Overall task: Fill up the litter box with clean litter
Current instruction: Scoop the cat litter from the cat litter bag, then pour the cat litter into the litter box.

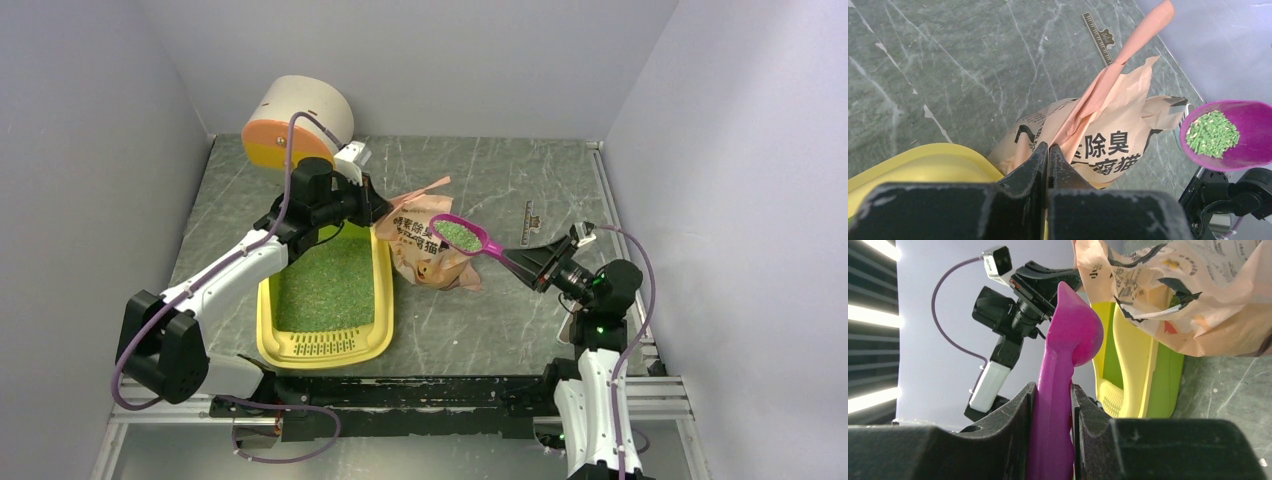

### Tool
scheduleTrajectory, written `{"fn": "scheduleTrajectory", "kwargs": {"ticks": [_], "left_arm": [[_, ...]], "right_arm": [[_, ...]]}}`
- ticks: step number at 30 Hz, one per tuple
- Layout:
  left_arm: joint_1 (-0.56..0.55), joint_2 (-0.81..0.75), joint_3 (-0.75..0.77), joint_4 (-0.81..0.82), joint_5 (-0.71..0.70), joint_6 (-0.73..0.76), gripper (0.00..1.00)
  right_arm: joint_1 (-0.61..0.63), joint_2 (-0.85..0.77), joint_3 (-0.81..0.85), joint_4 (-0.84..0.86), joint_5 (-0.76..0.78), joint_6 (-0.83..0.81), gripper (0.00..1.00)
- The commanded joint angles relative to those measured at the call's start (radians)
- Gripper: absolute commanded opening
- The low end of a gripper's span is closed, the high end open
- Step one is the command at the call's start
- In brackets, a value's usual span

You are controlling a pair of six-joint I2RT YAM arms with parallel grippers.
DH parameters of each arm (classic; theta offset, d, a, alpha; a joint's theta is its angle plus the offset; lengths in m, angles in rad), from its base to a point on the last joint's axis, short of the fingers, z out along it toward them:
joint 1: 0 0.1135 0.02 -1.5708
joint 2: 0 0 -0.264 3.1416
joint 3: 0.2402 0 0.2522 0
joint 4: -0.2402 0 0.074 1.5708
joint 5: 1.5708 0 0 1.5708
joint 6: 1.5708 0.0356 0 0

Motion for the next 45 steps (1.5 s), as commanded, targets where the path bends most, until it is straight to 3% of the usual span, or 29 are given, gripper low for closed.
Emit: {"fn": "scheduleTrajectory", "kwargs": {"ticks": [1,6,12,19,27,32,45], "left_arm": [[0.006,-0.025,-0.022,0.030,0.079,0.013,0.05],[0.004,-0.046,-0.042,0.062,0.125,0.009,0.05],[0.001,-0.057,-0.048,0.057,0.160,0.023,0.05],[0.001,-0.071,-0.052,0.054,0.159,0.030,0.05],[0.001,-0.067,-0.059,0.081,0.142,0.002,0.05],[0.001,-0.060,-0.072,0.105,0.130,-0.041,0.05],[0.005,-0.043,-0.064,0.117,0.094,-0.091,0.05]], "right_arm": [[0.038,0.009,0.031,0.034,-0.042,-0.018,0.00],[0.131,0.026,0.057,-0.003,-0.005,-0.067,0.00],[0.410,0.080,0.073,-0.007,0.183,-0.113,0.00],[0.629,0.156,0.085,0.037,0.349,-0.135,0.00],[0.885,0.296,0.121,0.091,0.609,-0.178,0.00],[1.085,0.365,0.151,0.076,0.918,-0.234,0.00],[1.316,0.772,0.439,0.103,1.325,-0.358,0.00]]}}
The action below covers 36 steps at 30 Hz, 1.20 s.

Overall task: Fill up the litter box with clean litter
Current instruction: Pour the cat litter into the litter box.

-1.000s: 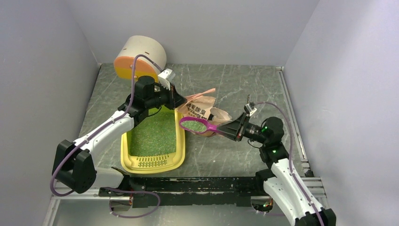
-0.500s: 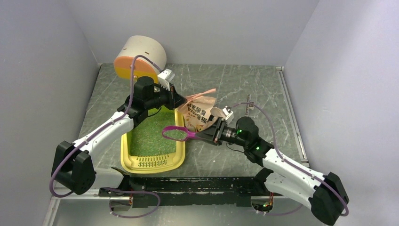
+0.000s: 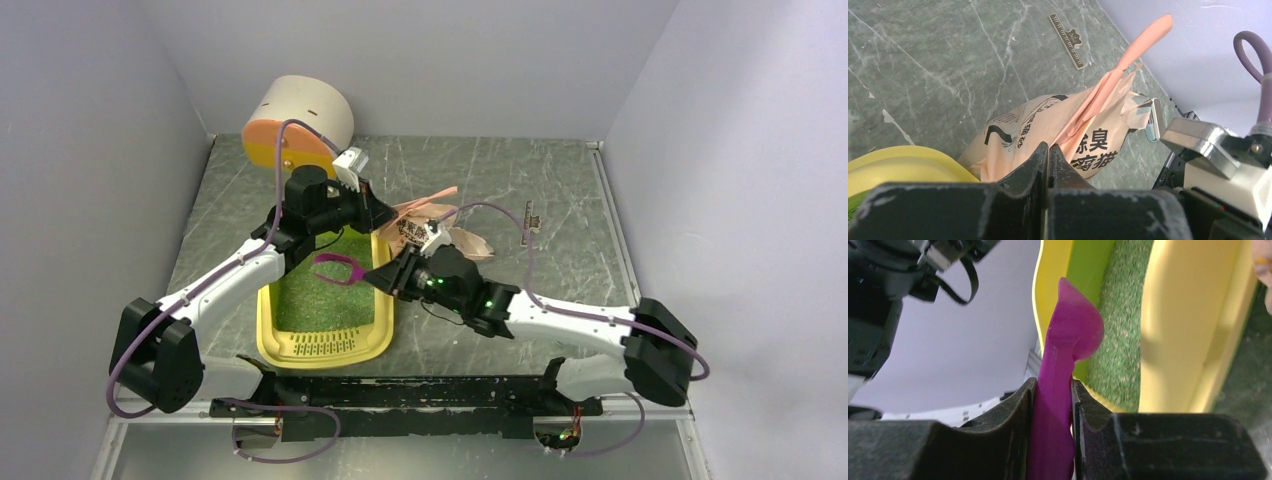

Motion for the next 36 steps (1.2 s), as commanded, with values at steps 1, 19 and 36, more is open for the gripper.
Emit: {"fn": "scheduleTrajectory", "kwargs": {"ticks": [1,19,36], "left_arm": [[0.007,0.006,0.018,0.009,-0.025,-0.019,0.05],[0.041,0.002,0.028,-0.010,-0.015,-0.012,0.05],[0.050,-0.032,0.014,-0.023,0.008,-0.004,0.05]], "right_arm": [[0.046,0.122,0.116,0.060,0.236,-0.067,0.00],[0.104,0.417,0.281,0.267,0.346,-0.210,0.00],[0.070,0.271,0.117,0.161,-0.116,-0.170,0.00]]}}
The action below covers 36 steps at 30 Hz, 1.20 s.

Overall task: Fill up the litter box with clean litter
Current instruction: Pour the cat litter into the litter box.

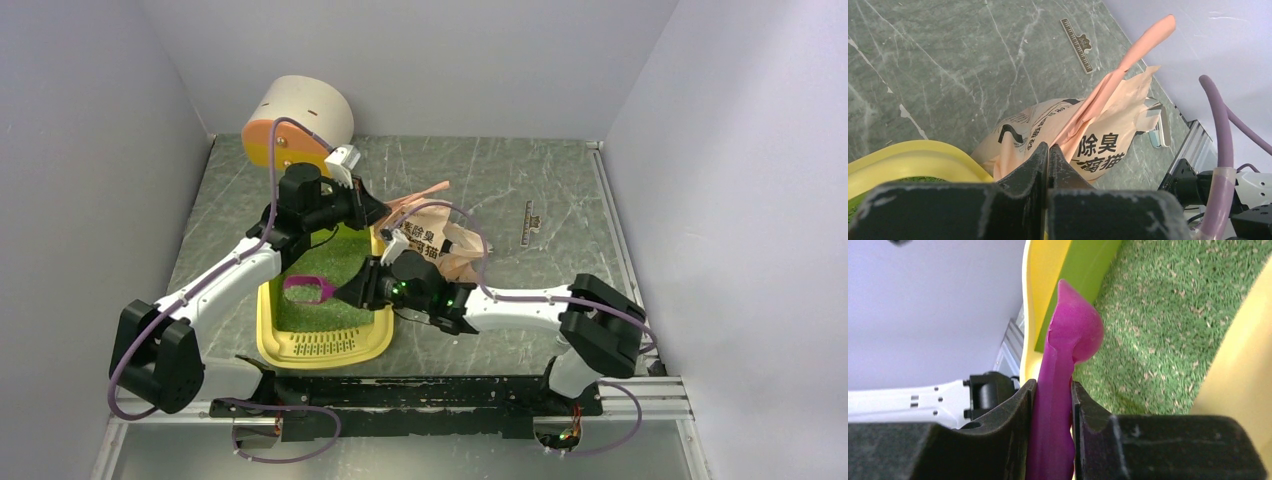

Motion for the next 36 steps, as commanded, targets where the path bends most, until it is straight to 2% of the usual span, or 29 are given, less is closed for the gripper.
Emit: {"fn": "scheduleTrajectory", "kwargs": {"ticks": [1,8,12,15,18,24,31,33,36], "left_arm": [[0.010,-0.033,0.014,-0.018,0.010,0.013,0.05],[0.010,-0.034,0.021,-0.031,0.009,0.022,0.05],[0.010,-0.033,0.020,-0.024,0.012,0.020,0.05],[0.010,-0.028,0.023,-0.018,0.017,0.015,0.05],[0.010,-0.013,0.029,-0.002,0.031,0.010,0.05],[0.010,0.018,0.054,-0.008,0.052,0.012,0.05],[0.010,0.034,0.081,-0.013,0.054,0.014,0.05],[0.010,0.038,0.084,-0.015,0.053,0.016,0.05],[0.010,0.035,0.082,-0.017,0.044,0.015,0.05]], "right_arm": [[0.000,-0.095,-0.048,-0.037,-0.068,-0.003,0.00],[0.000,-0.221,-0.055,-0.272,-0.088,-0.116,0.00],[0.000,-0.309,-0.058,-0.423,0.005,-0.163,0.00],[-0.002,-0.355,-0.063,-0.462,0.135,-0.164,0.00],[-0.013,-0.360,-0.073,-0.433,0.244,-0.109,0.00],[-0.054,-0.198,-0.012,-0.162,0.295,-0.067,0.00],[-0.046,0.056,0.207,-0.170,0.439,-0.104,0.00],[-0.046,0.095,0.230,-0.151,0.434,-0.117,0.00],[-0.046,0.131,0.248,-0.106,0.336,-0.148,0.00]]}}
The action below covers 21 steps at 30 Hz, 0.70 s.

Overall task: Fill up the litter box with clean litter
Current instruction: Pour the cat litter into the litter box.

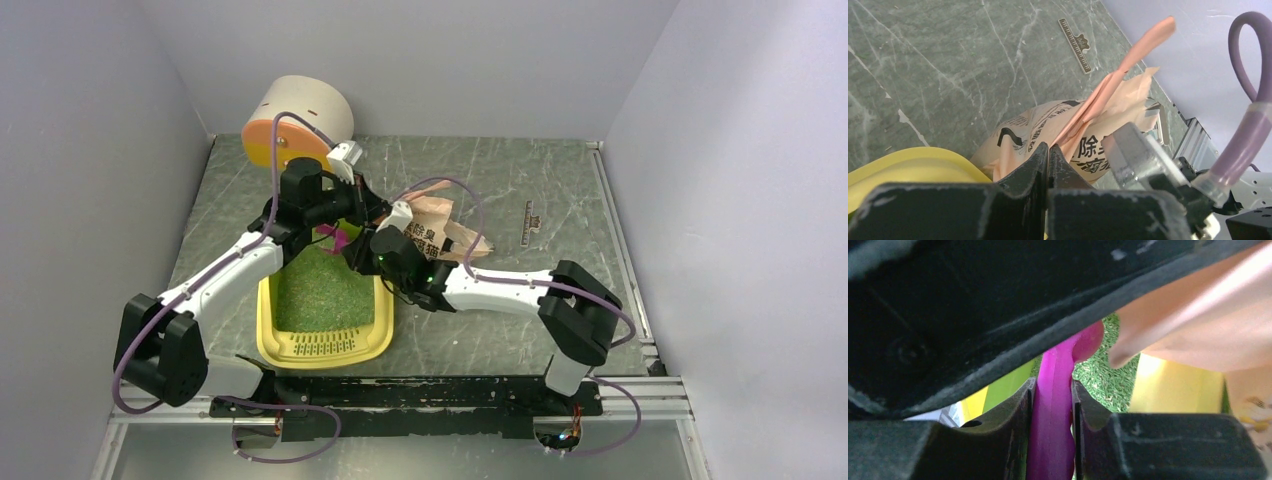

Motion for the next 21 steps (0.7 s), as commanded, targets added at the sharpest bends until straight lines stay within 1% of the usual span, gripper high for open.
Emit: {"fn": "scheduleTrajectory", "kwargs": {"ticks": [1,3,5,7,11,13,16,18,21], "left_arm": [[0.009,0.006,0.040,0.004,0.013,0.002,0.05],[0.009,0.004,0.034,0.013,0.010,-0.007,0.05],[0.009,0.006,0.026,0.023,0.011,-0.020,0.05],[0.009,0.007,0.022,0.035,0.021,-0.027,0.05],[0.009,-0.001,0.020,0.033,0.022,-0.027,0.05],[0.009,-0.010,0.022,0.019,0.014,-0.017,0.05],[0.009,-0.020,0.021,0.006,0.006,-0.008,0.05],[0.009,-0.024,0.021,0.002,0.004,-0.006,0.05],[0.009,-0.025,0.023,-0.003,0.010,0.001,0.05]], "right_arm": [[0.005,0.040,0.037,0.131,-0.085,-0.069,0.00],[0.007,0.057,0.035,0.193,-0.188,-0.110,0.00],[0.008,0.079,0.049,0.196,-0.229,-0.128,0.00],[0.009,0.095,0.079,0.152,-0.213,-0.157,0.00],[0.020,0.099,0.132,0.028,-0.112,-0.207,0.00],[0.028,0.083,0.131,0.013,-0.092,-0.244,0.00],[0.042,0.068,0.153,-0.066,-0.088,-0.286,0.00],[0.048,0.042,0.134,-0.072,-0.097,-0.295,0.00],[0.049,-0.029,0.070,-0.045,-0.125,-0.264,0.00]]}}
